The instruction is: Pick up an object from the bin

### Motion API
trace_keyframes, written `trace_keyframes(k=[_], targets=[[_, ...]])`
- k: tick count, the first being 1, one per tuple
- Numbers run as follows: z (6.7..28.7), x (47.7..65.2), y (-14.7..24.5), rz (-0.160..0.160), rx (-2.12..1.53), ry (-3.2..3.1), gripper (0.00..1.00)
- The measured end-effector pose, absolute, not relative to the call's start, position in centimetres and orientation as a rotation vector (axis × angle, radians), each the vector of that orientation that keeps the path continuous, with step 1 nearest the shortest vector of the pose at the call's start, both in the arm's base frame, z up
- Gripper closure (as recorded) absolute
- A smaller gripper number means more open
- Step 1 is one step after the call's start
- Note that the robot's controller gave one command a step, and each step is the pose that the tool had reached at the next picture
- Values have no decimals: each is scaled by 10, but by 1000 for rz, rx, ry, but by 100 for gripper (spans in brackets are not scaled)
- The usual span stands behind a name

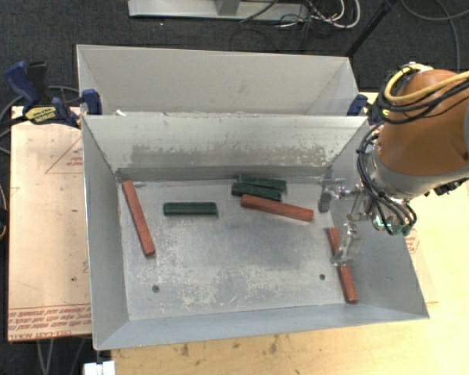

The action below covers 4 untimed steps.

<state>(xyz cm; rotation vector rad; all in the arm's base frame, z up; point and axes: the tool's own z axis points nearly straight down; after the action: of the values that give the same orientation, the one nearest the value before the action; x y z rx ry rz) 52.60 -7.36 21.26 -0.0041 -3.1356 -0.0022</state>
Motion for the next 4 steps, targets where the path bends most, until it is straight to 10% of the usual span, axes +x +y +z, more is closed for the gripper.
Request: trace_keyframes(k=[1,2,3,4], targets=[[103,588,-102,-1,112,-3139,0],[70,645,-73,0,277,-3138,0],[73,645,-74,2,276,-3139,100],[158,618,-10,0,1038,-2974,100]])
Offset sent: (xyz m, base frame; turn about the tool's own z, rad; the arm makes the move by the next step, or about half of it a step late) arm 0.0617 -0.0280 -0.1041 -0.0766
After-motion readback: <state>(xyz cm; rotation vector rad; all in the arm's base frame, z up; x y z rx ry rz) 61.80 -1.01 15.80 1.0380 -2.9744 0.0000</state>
